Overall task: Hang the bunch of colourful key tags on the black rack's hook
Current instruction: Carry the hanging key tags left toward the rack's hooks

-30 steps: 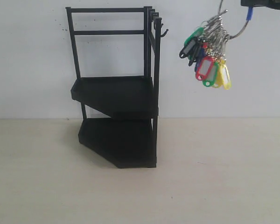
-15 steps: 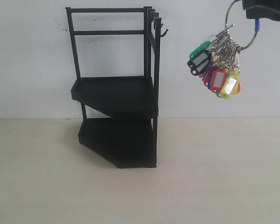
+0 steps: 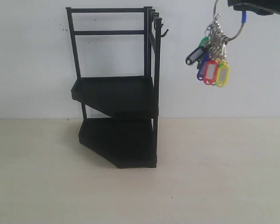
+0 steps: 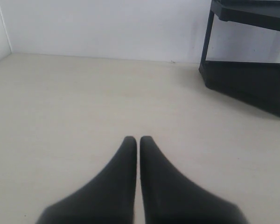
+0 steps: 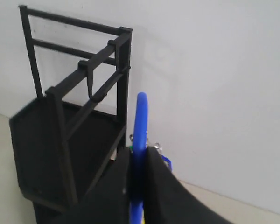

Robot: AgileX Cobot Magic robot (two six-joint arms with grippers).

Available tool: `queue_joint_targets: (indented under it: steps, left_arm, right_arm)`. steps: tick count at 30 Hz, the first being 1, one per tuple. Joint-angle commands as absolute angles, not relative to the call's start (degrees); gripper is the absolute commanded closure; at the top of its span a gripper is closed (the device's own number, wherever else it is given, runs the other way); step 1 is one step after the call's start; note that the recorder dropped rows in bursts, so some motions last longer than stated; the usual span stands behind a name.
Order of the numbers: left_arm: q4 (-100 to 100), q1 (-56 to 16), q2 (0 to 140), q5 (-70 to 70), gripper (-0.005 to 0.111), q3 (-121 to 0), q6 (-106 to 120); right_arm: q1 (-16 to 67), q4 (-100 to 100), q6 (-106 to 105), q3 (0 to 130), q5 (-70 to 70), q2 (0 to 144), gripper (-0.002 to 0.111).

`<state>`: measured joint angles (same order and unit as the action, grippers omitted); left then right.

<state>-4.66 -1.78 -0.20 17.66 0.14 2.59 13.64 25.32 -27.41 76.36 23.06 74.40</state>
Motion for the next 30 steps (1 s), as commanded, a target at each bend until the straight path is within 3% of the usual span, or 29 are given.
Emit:
queue_joint_targets:
  steps: [1, 4, 19, 21, 24, 26, 28, 30]
  left_arm:
    - [-4.6, -1.6, 0.0, 17.6, 0.102, 0.0, 2.6]
    - [-4.6, -1.6, 0.0, 17.6, 0.102, 0.0, 2.6]
    - [-4.6, -1.6, 0.0, 17.6, 0.102, 0.0, 2.6]
    - [-4.6, -1.6, 0.0, 17.6, 0.102, 0.0, 2.6]
    - [-4.6, -1.6, 0.0, 17.6, 0.102, 0.0, 2.6]
    - [-4.6, -1.6, 0.0, 17.6, 0.102, 0.0, 2.6]
    - [-4.6, -1.6, 0.0, 17.6, 0.102, 0.0, 2.6]
    - [-4.6, -1.6, 0.0, 17.6, 0.102, 0.0, 2.6]
  right_arm:
    - [13.9, 27.7, -36.2, 76.6, 22.2, 76.6, 0.108]
    - [12.4, 30.4, -25.7, 76.6, 18.9, 78.4, 0.108]
    - [15.4, 30.4, -42.2, 76.6, 7.0, 84.6, 0.108]
    - [15.8, 33.1, -35.5, 76.6, 3.1, 85.2, 0.108]
    - [16.6, 31.2, -44.0, 76.6, 7.1, 86.7, 0.108]
    - [16.6, 37.5, -30.1, 76.7, -1.2, 87.5, 0.108]
    - [19.0, 28.5, -39.5, 79.6, 9.5, 89.5, 0.108]
    - [19.7, 31.3, -33.6, 80.1, 6.8, 90.7, 0.108]
